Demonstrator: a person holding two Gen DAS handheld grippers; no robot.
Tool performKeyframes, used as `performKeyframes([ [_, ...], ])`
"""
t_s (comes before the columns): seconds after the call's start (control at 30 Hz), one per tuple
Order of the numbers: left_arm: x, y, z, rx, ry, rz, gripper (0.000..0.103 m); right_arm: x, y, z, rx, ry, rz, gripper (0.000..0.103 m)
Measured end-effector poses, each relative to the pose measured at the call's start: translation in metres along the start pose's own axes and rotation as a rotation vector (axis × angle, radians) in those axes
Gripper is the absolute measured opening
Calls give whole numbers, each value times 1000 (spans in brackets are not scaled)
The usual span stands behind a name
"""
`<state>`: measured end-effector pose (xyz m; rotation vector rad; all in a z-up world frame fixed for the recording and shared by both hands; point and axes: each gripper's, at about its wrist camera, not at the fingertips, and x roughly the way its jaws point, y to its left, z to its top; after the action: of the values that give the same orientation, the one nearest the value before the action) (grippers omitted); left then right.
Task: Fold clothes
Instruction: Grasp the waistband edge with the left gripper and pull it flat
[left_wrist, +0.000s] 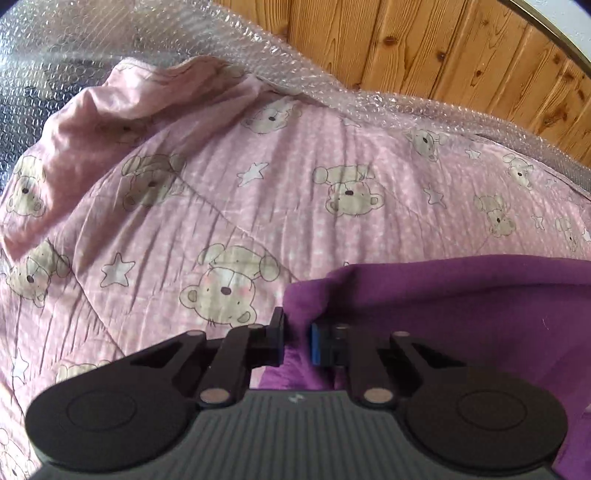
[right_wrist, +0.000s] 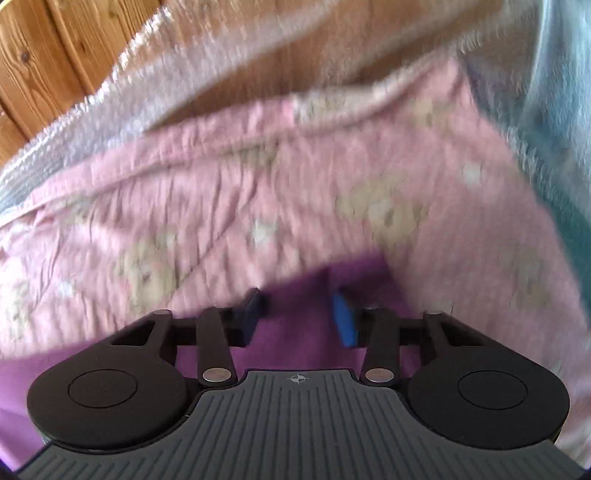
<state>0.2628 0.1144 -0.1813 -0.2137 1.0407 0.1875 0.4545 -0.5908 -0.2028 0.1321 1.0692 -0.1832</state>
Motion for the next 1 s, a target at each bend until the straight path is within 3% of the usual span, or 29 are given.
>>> performKeyframes([
  [0.13, -11, 33, 5, -243, -81, -40, 12, -18, 18, 21, -36, -126, 11, 0],
  [0.2, -5, 36, 4, -256, -69, -12, 12, -30, 23, 29, -38, -202, 19, 0],
  [0.3, 4, 40, 5, -283, -45, -10, 15, -30, 20, 28, -10, -200, -4, 0],
  [0.33, 5, 40, 6, -289, -38, -19, 17, -29, 18, 26, -2, -193, -15, 14],
  [0.37, 5, 39, 6, -289, -36, -24, 18, -27, 16, 22, -3, -178, -19, 19],
  [0.43, 3, 37, 6, -269, -42, -2, 31, -25, 13, 12, -13, -159, -32, 44],
  [0.5, 5, 39, 4, -272, -32, 53, 31, -25, 13, 2, -31, -155, -50, 44],
  [0.53, 7, 43, 3, -290, -23, 77, 41, -19, 14, -4, -58, -132, -48, 42],
  [0.57, 7, 49, 1, -322, -18, 88, 48, -13, 15, -7, -87, -118, -86, 42],
  [0.63, -1, 55, -2, -360, -21, 95, 61, 1, 15, -13, -144, -92, -167, 53],
  [0.7, -20, 59, -9, -379, -42, 93, 63, -9, 9, -13, -95, -119, -324, 47],
  [0.73, -31, 61, -13, -388, -55, 91, 63, -22, 3, -15, -35, -154, -325, 48],
  [0.8, -63, 60, -28, -397, -95, 69, 63, -58, -8, -28, 78, -224, -195, 54],
  [0.9, -113, 43, -70, -393, -127, -51, 63, -113, -10, -69, 114, -274, -51, 54],
  [1.0, -142, 12, -126, -361, -58, -173, 63, -155, -10, -133, 67, -264, 80, 54],
])
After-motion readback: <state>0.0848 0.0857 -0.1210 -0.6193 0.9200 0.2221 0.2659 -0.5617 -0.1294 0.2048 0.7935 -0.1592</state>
